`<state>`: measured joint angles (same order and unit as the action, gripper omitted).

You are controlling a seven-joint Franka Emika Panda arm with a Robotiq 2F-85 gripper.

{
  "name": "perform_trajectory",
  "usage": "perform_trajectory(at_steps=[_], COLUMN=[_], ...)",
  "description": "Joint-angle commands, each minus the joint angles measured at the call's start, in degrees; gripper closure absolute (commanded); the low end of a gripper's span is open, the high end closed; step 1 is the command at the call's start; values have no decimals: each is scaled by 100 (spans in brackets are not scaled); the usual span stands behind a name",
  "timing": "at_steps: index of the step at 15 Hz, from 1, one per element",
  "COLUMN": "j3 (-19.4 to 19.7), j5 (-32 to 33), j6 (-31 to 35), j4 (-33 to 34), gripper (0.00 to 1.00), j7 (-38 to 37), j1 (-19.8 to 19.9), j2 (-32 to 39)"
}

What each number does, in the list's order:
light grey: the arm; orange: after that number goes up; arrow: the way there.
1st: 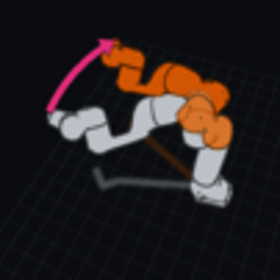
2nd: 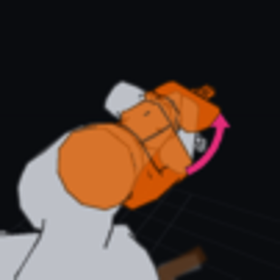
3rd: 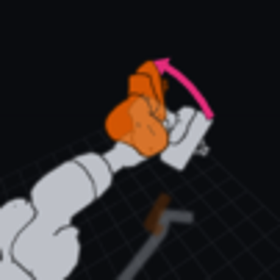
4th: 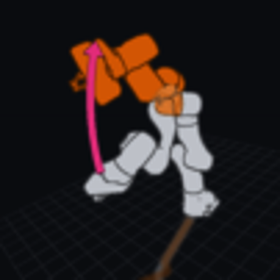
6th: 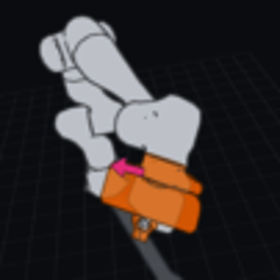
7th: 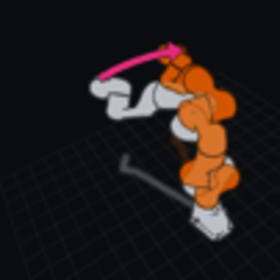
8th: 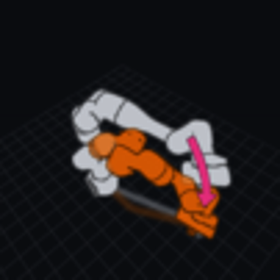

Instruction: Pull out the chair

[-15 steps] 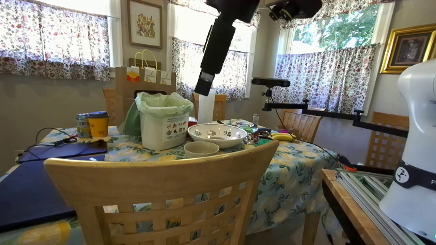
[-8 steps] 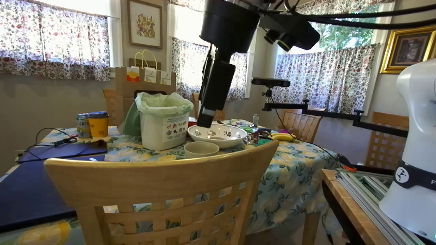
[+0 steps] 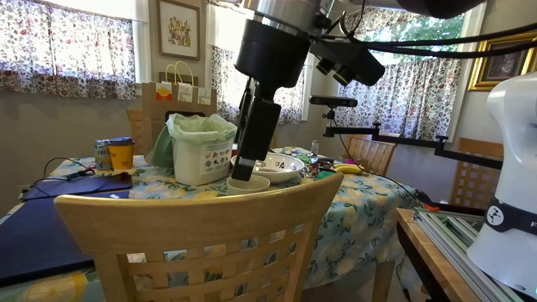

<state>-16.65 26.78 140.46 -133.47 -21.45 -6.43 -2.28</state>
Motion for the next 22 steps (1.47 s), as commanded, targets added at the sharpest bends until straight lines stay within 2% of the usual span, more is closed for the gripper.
perform_trajectory(at_steps=[1, 13, 18, 22], j3=[211, 309, 325, 422], j5=[122, -11, -267, -226], j6=[293, 337, 424, 424], j4=[82, 4, 239, 446], gripper=[0, 0, 0, 0], j7=[-154, 13, 317, 233], j1=[-127, -187, -312, -398], j2=[204, 175, 698, 978])
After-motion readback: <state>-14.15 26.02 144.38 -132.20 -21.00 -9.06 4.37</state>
